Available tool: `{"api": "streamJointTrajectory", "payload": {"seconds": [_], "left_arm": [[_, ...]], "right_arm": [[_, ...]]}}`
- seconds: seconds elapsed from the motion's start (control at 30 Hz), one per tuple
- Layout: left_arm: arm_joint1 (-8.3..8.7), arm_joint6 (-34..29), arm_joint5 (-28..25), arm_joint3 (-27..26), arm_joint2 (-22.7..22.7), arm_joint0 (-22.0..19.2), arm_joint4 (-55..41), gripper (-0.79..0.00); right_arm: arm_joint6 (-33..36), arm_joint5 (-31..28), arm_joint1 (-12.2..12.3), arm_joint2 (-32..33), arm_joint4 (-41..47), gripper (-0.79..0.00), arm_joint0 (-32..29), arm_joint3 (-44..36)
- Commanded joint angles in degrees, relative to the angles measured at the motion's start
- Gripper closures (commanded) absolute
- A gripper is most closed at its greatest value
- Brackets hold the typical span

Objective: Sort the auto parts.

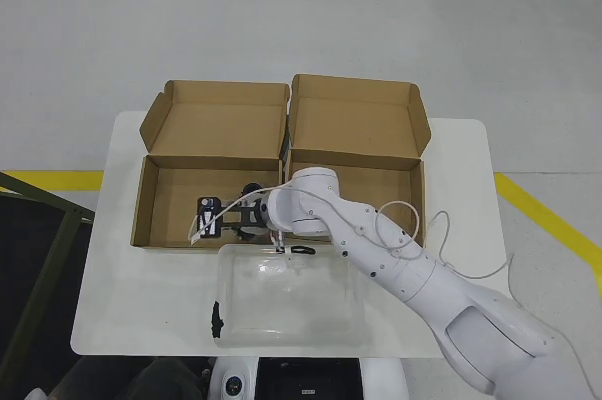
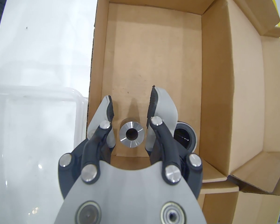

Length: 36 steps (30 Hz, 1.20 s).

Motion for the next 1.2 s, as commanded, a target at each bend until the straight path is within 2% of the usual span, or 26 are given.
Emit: {"api": "streamJointTrajectory", "payload": {"seconds": [0.0, 0.2, 0.4, 0.63, 0.87, 1.17], "left_arm": [[0.0, 0.0, 0.0, 0.0, 0.0, 0.0, 0.0, -0.785], [0.0, 0.0, 0.0, 0.0, 0.0, 0.0, 0.0, -0.785], [0.0, 0.0, 0.0, 0.0, 0.0, 0.0, 0.0, -0.785], [0.0, 0.0, 0.0, 0.0, 0.0, 0.0, 0.0, -0.785], [0.0, 0.0, 0.0, 0.0, 0.0, 0.0, 0.0, -0.785], [0.0, 0.0, 0.0, 0.0, 0.0, 0.0, 0.0, -0.785]], "right_arm": [[-0.3, 0.36, 0.26, 0.86, -0.26, -0.302, -0.45, -1.37], [-0.86, 1.22, 1.61, 4.47, -1.54, -0.308, -3.08, -7.45], [0.55, 1.57, 3.7, 9.11, -3.81, -0.32, -8.26, -16.26], [2.28, 1.41, 6.54, 15.89, -7.47, -0.336, -17.04, -28.5], [2.19, 0.47, 9.21, 23.36, -11.94, -0.397, -27.11, -39.06], [-2.9, -1.21, 11.93, 33.5, -15.25, -0.391, -39.65, -48.45]]}}
